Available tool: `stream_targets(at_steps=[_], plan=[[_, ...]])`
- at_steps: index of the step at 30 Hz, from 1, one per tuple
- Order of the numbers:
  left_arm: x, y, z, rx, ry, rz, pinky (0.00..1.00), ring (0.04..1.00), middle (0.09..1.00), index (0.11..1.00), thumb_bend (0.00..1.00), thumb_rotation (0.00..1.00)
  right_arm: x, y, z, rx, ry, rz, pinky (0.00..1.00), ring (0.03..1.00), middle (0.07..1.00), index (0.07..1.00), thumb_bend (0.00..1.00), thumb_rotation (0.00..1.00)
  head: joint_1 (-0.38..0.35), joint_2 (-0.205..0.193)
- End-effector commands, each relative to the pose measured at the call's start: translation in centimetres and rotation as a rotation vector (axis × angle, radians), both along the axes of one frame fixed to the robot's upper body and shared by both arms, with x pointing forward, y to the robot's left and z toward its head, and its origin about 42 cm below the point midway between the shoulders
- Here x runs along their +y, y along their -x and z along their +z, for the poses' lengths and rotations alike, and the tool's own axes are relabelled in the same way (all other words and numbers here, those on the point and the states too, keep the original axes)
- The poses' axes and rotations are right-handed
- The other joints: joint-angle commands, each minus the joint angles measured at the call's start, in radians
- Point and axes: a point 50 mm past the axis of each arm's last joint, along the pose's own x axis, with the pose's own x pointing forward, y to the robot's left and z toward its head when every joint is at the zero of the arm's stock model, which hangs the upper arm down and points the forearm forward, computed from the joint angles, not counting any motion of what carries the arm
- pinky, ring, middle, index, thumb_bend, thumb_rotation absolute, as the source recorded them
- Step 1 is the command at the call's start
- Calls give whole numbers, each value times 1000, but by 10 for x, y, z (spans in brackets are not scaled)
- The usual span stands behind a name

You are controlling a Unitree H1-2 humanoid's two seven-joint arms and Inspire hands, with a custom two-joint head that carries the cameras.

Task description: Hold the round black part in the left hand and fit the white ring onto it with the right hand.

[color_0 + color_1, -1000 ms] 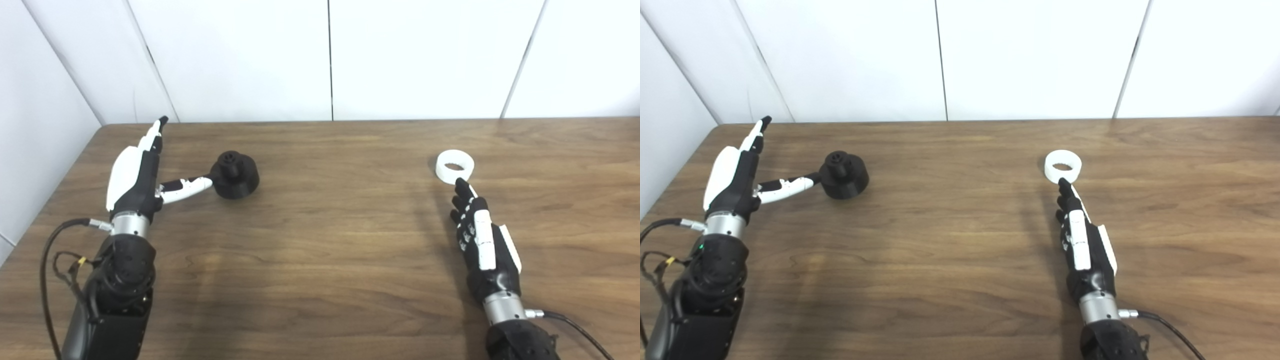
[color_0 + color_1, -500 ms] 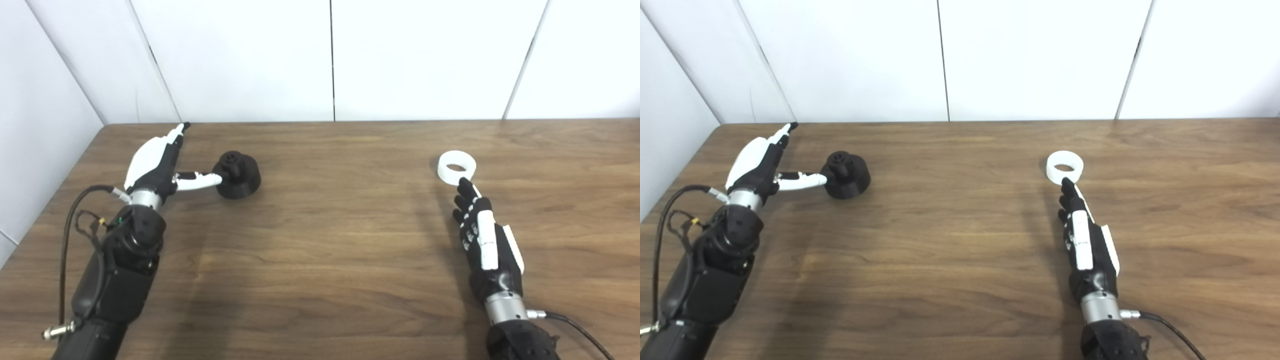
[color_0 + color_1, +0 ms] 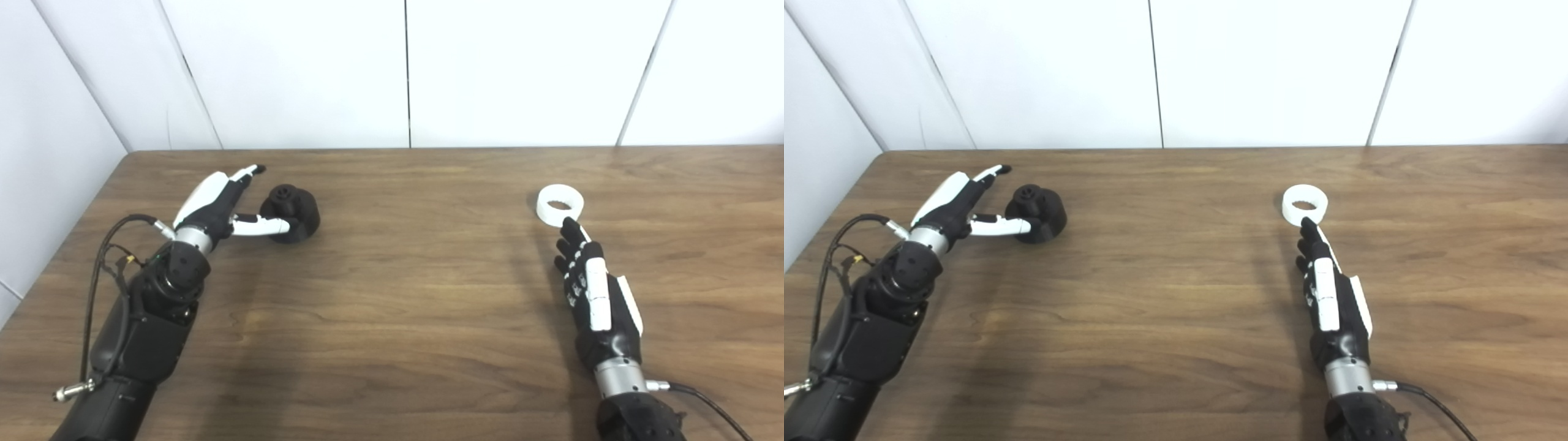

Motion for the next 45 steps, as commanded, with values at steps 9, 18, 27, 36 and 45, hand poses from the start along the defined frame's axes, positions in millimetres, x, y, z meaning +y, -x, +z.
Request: stream_targets(at_steps=[9, 18, 27, 36, 45], plan=[[1, -11, 34, -58, -82, -30, 895, 1000, 984, 951, 1000, 448, 2, -2, 6, -53, -5, 3, 989, 981, 971, 943, 574, 1000, -4, 1], [-4, -16, 26, -39, -90, -45, 934, 1000, 997, 933, 1000, 415, 1, -1, 8, -62, -3, -5, 987, 974, 963, 938, 555, 1000, -16, 0], [-8, -22, 17, -30, -163, -69, 948, 1000, 990, 941, 1000, 445, -1, 2, 11, -74, 12, -7, 966, 967, 960, 939, 564, 1000, -22, -1], [-13, -26, 15, -27, -225, -87, 942, 1000, 982, 941, 1000, 465, -1, 4, 10, -71, 1, -13, 971, 963, 952, 936, 578, 1000, -26, -3], [-16, -27, 10, -33, -270, -94, 950, 1000, 965, 907, 994, 469, -2, 7, 9, -68, -5, -18, 965, 963, 950, 932, 580, 1000, -30, -3]])
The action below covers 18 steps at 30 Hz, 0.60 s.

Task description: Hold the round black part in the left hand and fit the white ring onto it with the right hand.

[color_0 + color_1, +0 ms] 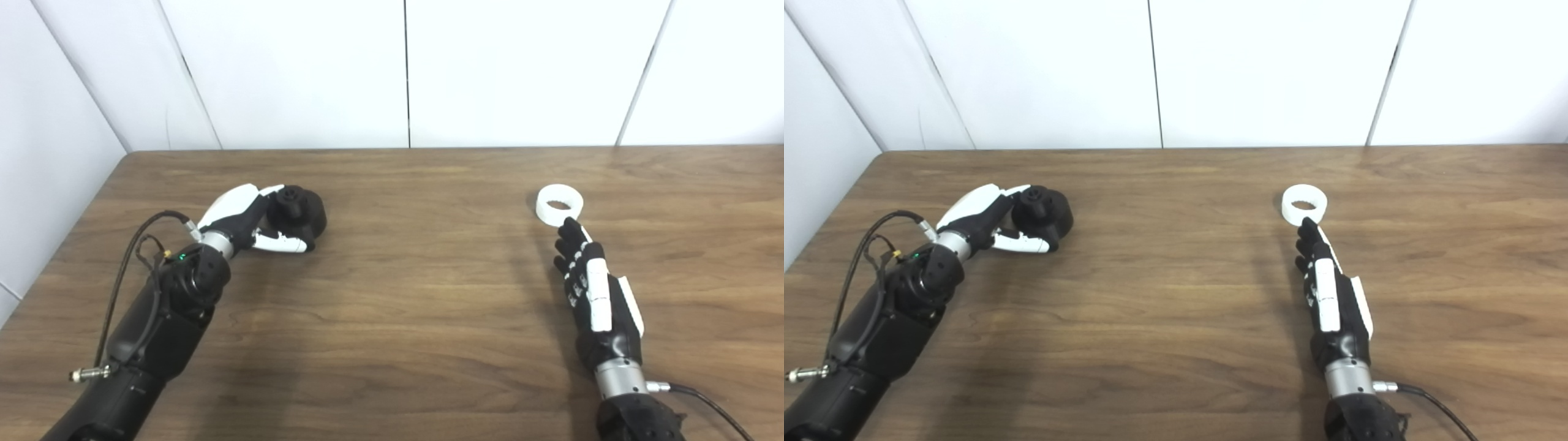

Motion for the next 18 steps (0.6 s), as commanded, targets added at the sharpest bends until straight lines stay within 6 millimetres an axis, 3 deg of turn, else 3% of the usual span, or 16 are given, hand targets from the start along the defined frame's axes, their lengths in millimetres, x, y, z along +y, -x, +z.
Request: stream_targets(at_steps=[1, 6, 18], plan=[[4, -15, 33, -121, -50, -9, 950, 1000, 962, 900, 990, 467, 0, 4, 9, -62, -6, -6, 967, 965, 951, 932, 581, 1000, 1, 1], [3, -14, 31, -155, -40, -13, 913, 992, 937, 814, 916, 419, 0, 4, 9, -55, -7, -7, 966, 968, 953, 937, 586, 1000, 1, 2], [1, -13, 27, -210, -15, -12, 856, 961, 916, 734, 783, 376, -2, 4, 6, -55, 3, 1, 968, 968, 948, 935, 577, 1000, 2, -1]])
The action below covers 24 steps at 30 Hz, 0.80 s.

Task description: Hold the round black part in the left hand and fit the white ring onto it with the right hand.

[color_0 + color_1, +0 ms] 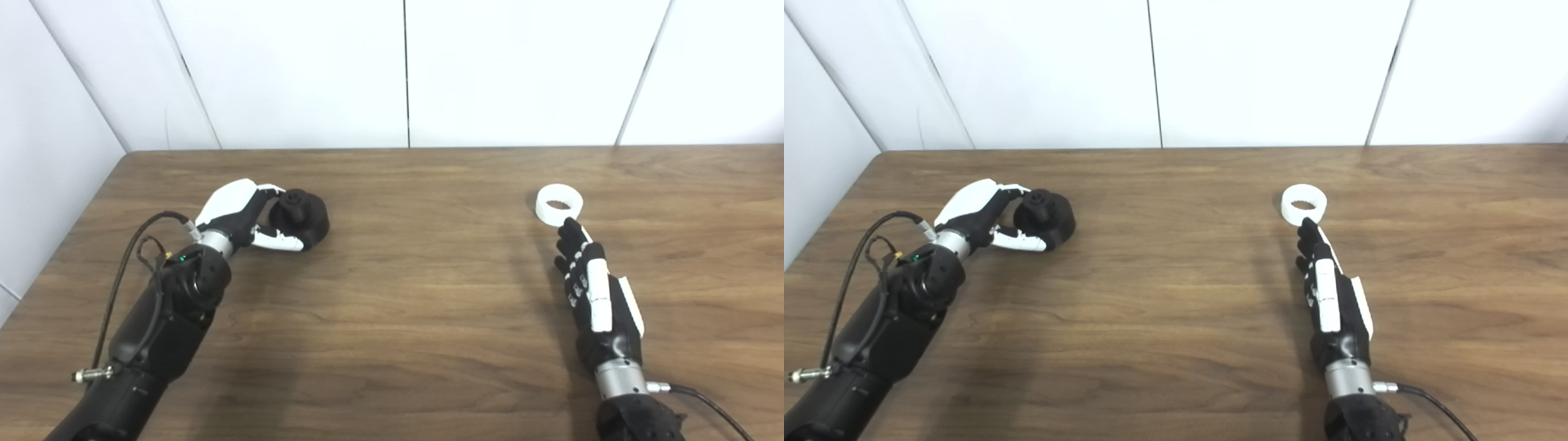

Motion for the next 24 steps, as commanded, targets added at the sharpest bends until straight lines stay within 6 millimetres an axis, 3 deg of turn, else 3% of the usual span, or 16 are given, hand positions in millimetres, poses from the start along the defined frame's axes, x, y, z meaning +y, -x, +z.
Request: stream_targets(at_steps=[1, 13, 24], plan=[[4, -10, 27, -114, -10, 0, 857, 962, 917, 729, 774, 376, -1, 3, 6, -53, 4, 2, 967, 968, 947, 935, 575, 1000, 2, 1], [0, -6, 21, -111, 8, 3, 869, 971, 916, 725, 756, 352, -1, 1, 7, -50, 17, 16, 982, 981, 955, 949, 568, 1000, 3, 0], [-17, 14, 11, -87, 28, -42, 911, 976, 916, 719, 796, 388, 0, -1, 6, -49, 17, 21, 987, 980, 957, 948, 586, 1000, 3, 2]])
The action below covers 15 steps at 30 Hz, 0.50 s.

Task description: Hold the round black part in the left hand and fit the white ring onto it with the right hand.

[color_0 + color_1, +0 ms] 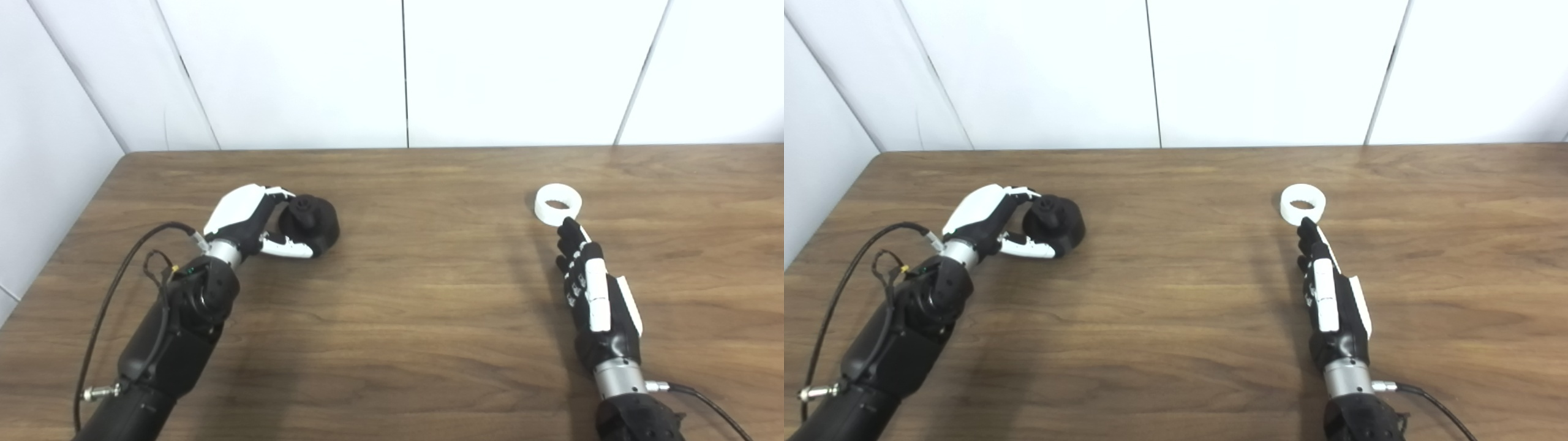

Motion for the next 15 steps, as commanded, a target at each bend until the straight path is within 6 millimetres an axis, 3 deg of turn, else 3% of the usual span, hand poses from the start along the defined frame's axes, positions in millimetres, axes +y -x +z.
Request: stream_targets(at_steps=[1, 15], plan=[[-4, -2, 19, -69, -28, -30, 910, 971, 913, 719, 796, 388, 0, -1, 6, -48, 12, 15, 987, 980, 958, 949, 591, 1000, 1, 1], [-39, 28, 4, -60, -29, -133, 893, 967, 903, 710, 796, 384, 0, 1, 8, -43, 10, 13, 1000, 990, 964, 957, 592, 1000, -6, 11]])
